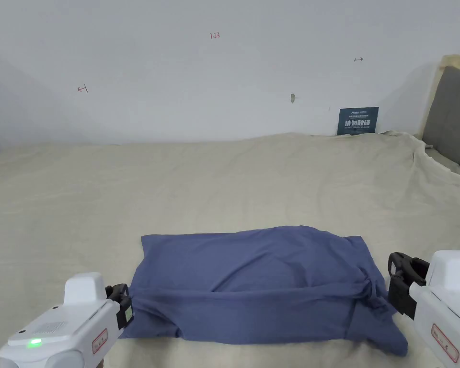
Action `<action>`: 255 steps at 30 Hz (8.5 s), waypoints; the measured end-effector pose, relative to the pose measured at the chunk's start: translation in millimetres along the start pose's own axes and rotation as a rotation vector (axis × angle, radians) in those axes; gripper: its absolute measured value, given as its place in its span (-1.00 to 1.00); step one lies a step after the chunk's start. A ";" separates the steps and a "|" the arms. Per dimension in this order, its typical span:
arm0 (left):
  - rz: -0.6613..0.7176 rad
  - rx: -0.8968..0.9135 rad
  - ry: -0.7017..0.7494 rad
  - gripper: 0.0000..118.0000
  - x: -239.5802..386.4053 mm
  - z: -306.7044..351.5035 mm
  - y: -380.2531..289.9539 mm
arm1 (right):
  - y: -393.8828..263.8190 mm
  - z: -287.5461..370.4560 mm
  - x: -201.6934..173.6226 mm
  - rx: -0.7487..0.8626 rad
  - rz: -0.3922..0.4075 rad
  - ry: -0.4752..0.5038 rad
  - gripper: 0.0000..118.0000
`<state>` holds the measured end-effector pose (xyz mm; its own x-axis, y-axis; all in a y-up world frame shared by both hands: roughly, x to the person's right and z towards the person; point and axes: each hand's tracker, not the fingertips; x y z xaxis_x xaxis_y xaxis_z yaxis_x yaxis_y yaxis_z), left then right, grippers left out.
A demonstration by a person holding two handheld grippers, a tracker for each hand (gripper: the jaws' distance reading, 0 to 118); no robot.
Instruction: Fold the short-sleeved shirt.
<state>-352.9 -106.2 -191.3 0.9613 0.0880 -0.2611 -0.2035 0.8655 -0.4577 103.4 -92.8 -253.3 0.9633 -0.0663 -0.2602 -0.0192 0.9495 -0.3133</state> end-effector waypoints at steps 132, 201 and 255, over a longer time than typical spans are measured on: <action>0.114 -0.311 0.006 -0.86 -70.6 -229.8 88.6 | 25.4 -107.8 -22.2 -0.077 0.055 -0.085 -1.00; 0.133 -0.249 -0.012 -0.99 -92.4 -73.2 17.9 | 4.8 -62.3 64.2 -0.344 -0.094 0.147 -0.96; -0.094 0.329 0.110 -0.50 12.7 36.9 29.1 | 41.8 12.4 -49.6 0.139 0.065 -0.075 -0.53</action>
<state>-339.8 -61.7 -176.6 0.9437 -0.0373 -0.3288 -0.0274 0.9814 -0.1902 58.1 -46.0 -242.2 0.9785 0.0142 -0.2056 -0.0495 0.9846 -0.1678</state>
